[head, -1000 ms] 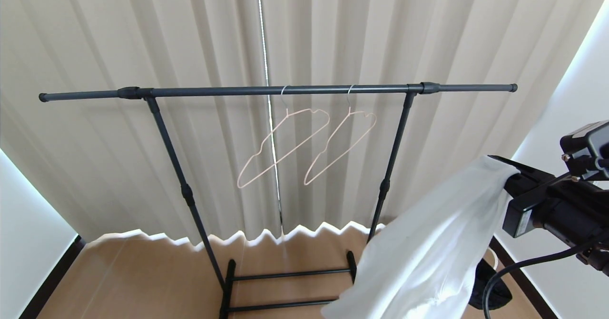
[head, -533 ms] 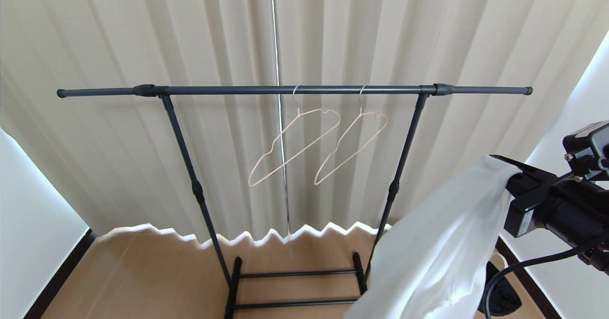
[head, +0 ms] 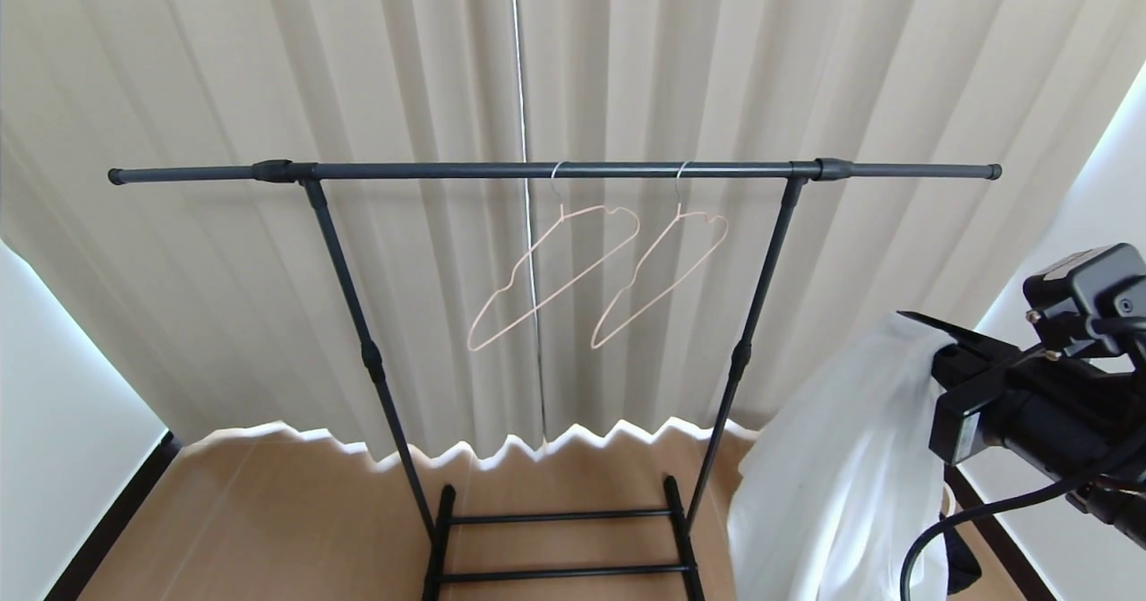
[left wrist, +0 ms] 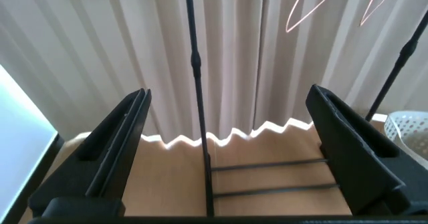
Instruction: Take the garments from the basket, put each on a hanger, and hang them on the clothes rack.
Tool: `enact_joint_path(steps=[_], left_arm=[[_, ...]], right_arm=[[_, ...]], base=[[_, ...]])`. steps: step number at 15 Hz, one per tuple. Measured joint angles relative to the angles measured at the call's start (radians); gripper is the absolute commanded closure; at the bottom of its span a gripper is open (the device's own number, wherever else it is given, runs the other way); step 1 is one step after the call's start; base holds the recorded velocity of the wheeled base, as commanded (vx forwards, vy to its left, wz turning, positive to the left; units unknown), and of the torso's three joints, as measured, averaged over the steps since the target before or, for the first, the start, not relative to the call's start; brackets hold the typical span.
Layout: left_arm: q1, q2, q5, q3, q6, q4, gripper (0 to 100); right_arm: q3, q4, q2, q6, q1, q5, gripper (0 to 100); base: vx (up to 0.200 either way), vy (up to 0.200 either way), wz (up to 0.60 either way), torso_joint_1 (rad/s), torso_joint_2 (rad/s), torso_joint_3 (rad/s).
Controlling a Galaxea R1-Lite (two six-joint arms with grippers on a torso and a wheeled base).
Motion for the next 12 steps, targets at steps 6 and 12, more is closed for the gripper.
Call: enact_joint_path(steps=[6, 12], left_arm=[[-0.007, 0.328, -0.066, -0.124, -0.044, 0.014, 0], [-0.446, 0.848, 0.088, -0.457, -0.355, 0.019, 0]], right_arm=[[-0.276, 0.475, 0.099, 0.244, 0.006, 0.041, 100], [-0.862, 0.971, 0.301, 0.524, 0.065, 0.163, 100]], base=[[0.000, 0.000, 0.00, 0.000, 0.00, 0.000], [0.000, 0.000, 0.00, 0.000, 0.00, 0.000]])
